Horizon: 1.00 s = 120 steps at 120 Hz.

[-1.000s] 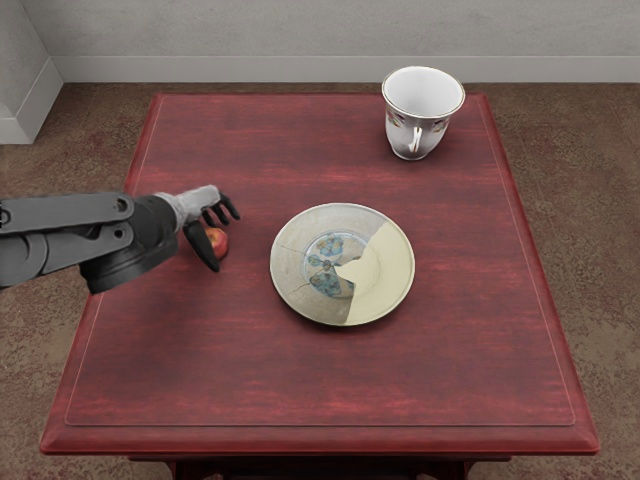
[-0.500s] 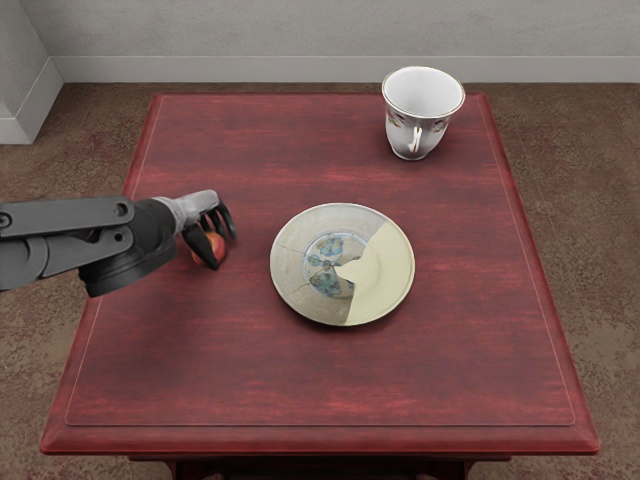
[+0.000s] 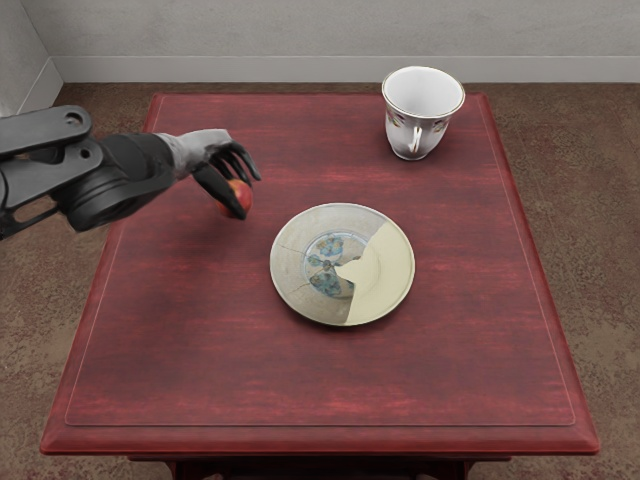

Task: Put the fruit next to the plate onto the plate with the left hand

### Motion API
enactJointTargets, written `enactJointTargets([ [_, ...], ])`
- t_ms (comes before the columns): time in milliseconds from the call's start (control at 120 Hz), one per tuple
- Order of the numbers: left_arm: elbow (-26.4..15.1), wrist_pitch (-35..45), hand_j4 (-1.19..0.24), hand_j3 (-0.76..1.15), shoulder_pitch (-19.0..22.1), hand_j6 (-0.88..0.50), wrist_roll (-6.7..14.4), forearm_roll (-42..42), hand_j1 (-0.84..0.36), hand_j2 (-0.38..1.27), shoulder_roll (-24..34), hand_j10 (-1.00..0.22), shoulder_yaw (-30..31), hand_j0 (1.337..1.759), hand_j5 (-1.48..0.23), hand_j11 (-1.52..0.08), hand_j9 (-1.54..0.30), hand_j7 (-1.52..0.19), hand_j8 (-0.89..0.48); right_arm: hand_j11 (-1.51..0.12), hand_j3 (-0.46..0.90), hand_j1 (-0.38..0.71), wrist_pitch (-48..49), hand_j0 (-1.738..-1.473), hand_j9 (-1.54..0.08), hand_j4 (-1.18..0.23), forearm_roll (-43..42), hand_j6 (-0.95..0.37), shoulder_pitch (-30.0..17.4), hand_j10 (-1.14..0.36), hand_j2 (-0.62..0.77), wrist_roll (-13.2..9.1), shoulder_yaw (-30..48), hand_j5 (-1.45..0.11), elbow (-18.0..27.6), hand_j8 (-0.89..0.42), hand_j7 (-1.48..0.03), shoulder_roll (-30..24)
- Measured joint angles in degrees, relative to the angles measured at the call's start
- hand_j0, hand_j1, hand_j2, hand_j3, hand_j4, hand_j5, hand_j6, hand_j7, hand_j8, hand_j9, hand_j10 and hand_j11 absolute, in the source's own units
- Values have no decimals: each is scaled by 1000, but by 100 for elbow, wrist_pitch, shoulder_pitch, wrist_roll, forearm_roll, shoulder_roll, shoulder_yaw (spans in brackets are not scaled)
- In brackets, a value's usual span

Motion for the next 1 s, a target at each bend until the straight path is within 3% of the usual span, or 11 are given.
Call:
enactJointTargets([
  [192, -9, -1015, -625, 0, 43, -573, -1, -353, -292, 333, -422, -627, -628, 1656, -878, -850, -844, -841, -465, -20, 0, -331, 0, -1658, -20, -15, 1, -15, 0, -15, -3, 0, -1, -20, 0, -15, -20, 0],
  [383, -4, -1198, -617, 0, 250, -568, 0, -391, -324, 407, -973, -625, -595, 1658, -889, -843, -847, -840, -448, -20, 0, -331, 0, -1658, -20, -15, 1, -15, 0, -15, -3, 0, -1, -20, 0, -15, -20, 0],
  [508, 0, -1214, -607, 0, 286, -565, -1, -387, -320, 385, -1001, -620, -512, 1658, -876, -831, -833, -827, -451, -20, 0, -331, 0, -1658, -20, -15, 1, -15, 0, -15, -3, 0, 0, -20, 0, -15, -20, 0],
  [642, 3, -1213, -343, 0, 209, -321, -1, -393, -31, 206, -992, -353, -483, 1658, -491, -467, -468, -465, -262, -20, 0, -331, 0, -1658, -20, -15, 2, -15, 0, -15, -3, 0, 0, -20, 0, -15, -20, 0],
  [758, -1, -1320, -198, 0, 168, -185, -1, -477, 130, 117, -980, -203, -536, 1658, -282, -268, -269, -268, -152, -20, 0, -331, 0, -1658, -20, -15, 0, -15, 0, -15, -3, 0, 0, -20, 0, -15, -20, 0],
  [833, -3, -1902, -140, 0, 267, -132, -1, -719, 195, 82, -891, -144, -842, 1658, -199, -189, -190, -189, -108, -20, 0, -331, 0, -1658, -20, -15, 1, -15, 0, -15, -3, 0, -2, -20, 0, -15, -20, 0],
  [1000, -1, -3540, -67, 0, 290, -64, -1, -1834, 275, 37, -22, -69, -1845, 1658, -94, -90, -90, -90, -53, -20, 0, -331, 0, -1658, -20, -15, 2, -15, 0, -15, -3, 0, -2, -20, 0, -15, -20, 0],
])
